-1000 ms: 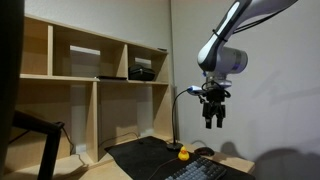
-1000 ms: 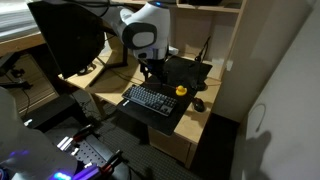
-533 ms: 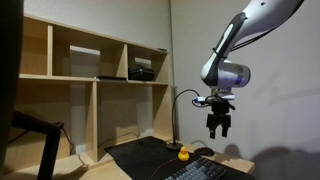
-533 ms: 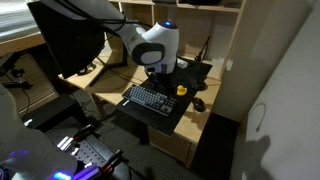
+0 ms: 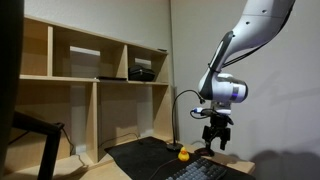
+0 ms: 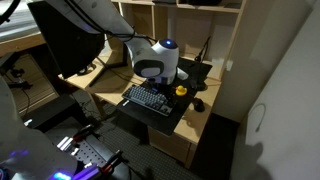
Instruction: Press on the keyboard
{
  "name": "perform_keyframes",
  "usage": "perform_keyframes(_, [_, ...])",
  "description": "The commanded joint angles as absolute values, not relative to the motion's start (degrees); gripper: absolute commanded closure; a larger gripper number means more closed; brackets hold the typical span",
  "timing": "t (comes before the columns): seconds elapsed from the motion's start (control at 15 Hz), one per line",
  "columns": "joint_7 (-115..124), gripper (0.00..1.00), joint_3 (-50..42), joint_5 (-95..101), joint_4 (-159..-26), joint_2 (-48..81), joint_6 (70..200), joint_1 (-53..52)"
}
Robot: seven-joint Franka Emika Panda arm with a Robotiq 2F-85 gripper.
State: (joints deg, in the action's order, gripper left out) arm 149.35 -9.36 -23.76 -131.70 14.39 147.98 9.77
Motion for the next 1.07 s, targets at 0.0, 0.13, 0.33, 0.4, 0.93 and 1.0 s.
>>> perform_keyframes(0.0, [149.33, 0.0, -9.81, -24.78, -131.37, 15.34, 148.42, 8.99])
perform_keyframes(0.13, [149.33, 0.0, -9.78, -25.4, -130.82, 16.39, 148.59, 8.83])
perform_keyframes(0.33, [149.34, 0.0, -9.47, -26.53, -130.1, 18.03, 149.44, 8.8])
perform_keyframes(0.4, [149.16, 0.0, -8.47, -27.37, -130.2, 18.82, 150.77, 9.37])
perform_keyframes(0.93, [149.22, 0.0, -8.14, -30.07, -130.43, 20.57, 152.33, 8.55])
perform_keyframes(1.0, [149.23, 0.0, -8.14, -30.09, -130.42, 20.58, 152.41, 8.56])
